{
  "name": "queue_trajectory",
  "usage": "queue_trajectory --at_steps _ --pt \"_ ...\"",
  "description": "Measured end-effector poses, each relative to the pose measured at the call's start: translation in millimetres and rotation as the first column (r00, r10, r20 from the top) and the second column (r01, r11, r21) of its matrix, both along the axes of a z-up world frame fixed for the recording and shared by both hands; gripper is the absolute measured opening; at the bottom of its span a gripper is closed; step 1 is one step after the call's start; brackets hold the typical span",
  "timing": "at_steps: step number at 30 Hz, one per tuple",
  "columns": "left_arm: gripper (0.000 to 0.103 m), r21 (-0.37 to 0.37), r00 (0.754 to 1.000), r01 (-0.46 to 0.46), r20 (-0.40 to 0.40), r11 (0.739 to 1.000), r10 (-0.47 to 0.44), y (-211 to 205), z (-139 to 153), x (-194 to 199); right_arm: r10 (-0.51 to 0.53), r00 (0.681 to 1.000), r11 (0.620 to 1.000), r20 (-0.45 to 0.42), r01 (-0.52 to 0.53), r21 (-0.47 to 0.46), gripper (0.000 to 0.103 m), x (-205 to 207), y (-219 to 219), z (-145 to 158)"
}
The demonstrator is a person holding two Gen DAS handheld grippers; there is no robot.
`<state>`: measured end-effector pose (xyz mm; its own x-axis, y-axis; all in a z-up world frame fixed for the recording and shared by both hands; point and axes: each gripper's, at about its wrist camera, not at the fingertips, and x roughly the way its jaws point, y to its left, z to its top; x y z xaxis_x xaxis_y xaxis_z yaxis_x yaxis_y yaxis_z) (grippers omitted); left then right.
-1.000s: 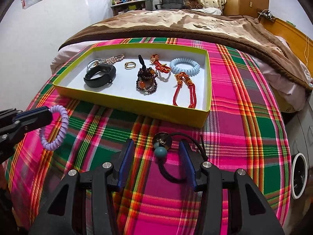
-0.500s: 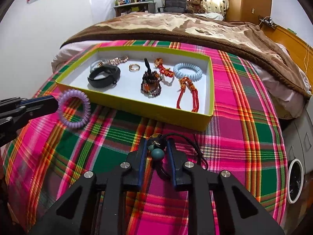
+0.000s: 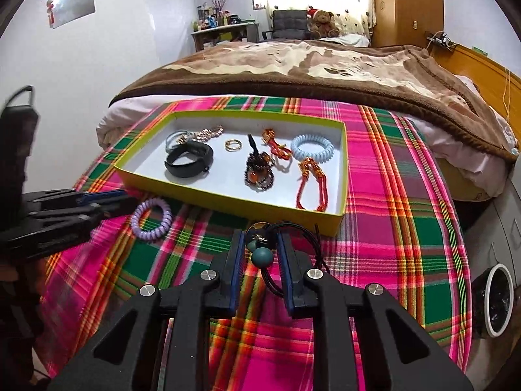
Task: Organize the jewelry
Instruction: 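Grasp the black cord bracelet with teal bead with right tool while left tool carries the coil toward the tray, then lower the lavender coil into the tray with left tool while right tool releases the black cord bracelet there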
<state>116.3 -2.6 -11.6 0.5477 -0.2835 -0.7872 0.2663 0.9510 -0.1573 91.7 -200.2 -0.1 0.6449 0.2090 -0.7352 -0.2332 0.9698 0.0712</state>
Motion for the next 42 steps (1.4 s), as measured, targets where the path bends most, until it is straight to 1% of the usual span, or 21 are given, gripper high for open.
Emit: queue_trajectory --at_steps 1,3,5,8,9,10,11,13,14,17,19,23,29,37,40,42 --pt "0.05 0.029 1.0 -0.017 -0.007 0.999 0.018 -1 -3 3 0.002 1.0 1.0 0.005 -0.002 0.0 0.021 0 1 2" --pt "0.05 0.083 1.0 -0.021 -0.006 0.996 0.022 -5 -9 5 0.008 1.0 1.0 0.015 -0.008 -0.003 0.021 -1 2 5" --pt "0.05 0.104 0.999 -0.022 -0.024 0.994 0.025 -8 -16 8 0.017 1.0 1.0 0.018 -0.017 -0.004 0.021 -1 4 7" --pt "0.05 0.151 1.0 -0.012 -0.001 0.989 0.012 -15 -18 7 0.022 0.999 1.0 0.025 -0.022 -0.007 0.021 0 5 10" --pt "0.048 0.166 1.0 -0.005 0.008 0.986 0.003 -18 -18 7 0.023 0.999 1.0 0.029 -0.023 -0.005 0.021 0 5 11" --pt "0.043 0.166 1.0 -0.001 0.011 0.986 -0.001 -20 -18 6 0.024 0.999 1.0 0.031 -0.024 -0.003 0.021 0 6 12" --pt "0.04 0.173 1.0 0.0 0.017 0.985 -0.003 -21 -18 5 0.025 0.999 1.0 0.035 -0.025 -0.001 0.021 0 6 13" --pt "0.026 0.184 1.0 0.0 0.03 0.983 -0.006 -22 -18 4 0.029 0.999 1.0 0.04 -0.028 -0.004 0.021 -1 7 14" --pt "0.013 0.177 1.0 0.006 0.028 0.984 -0.011 -23 -17 5 0.028 0.999 1.0 0.04 -0.028 -0.006 0.021 -1 7 14" --pt "0.011 0.173 0.999 0.009 0.031 0.985 -0.015 -22 -15 6 0.024 0.999 1.0 0.041 -0.024 -0.003 0.021 0 6 15" --pt "0.01 0.155 0.999 0.016 0.031 0.988 -0.021 -20 -13 6 0.021 0.999 1.0 0.043 -0.021 -0.001 0.021 0 5 15" --pt "0.01 0.135 0.998 0.017 0.061 0.991 -0.025 -20 -3 3 0.015 0.999 1.0 0.044 -0.015 -0.001 0.021 0 3 16" --pt "0.01 0.094 0.992 0.04 0.119 0.995 -0.051 -21 24 2 0.002 0.998 1.0 0.059 -0.002 0.008 0.021 4 -1 23" --pt "0.01 0.023 0.984 0.053 0.167 0.998 -0.056 -17 51 24 -0.004 0.997 1.0 0.076 0.003 0.006 0.021 19 1 34" --pt "0.01 -0.025 0.985 0.061 0.165 0.998 -0.056 -13 58 39 0.004 0.996 1.0 0.09 -0.003 -0.003 0.021 25 2 39" --pt "0.01 -0.021 0.985 0.064 0.164 0.998 -0.059 -15 60 51 0.006 0.996 1.0 0.086 -0.006 0.0 0.021 34 2 40"
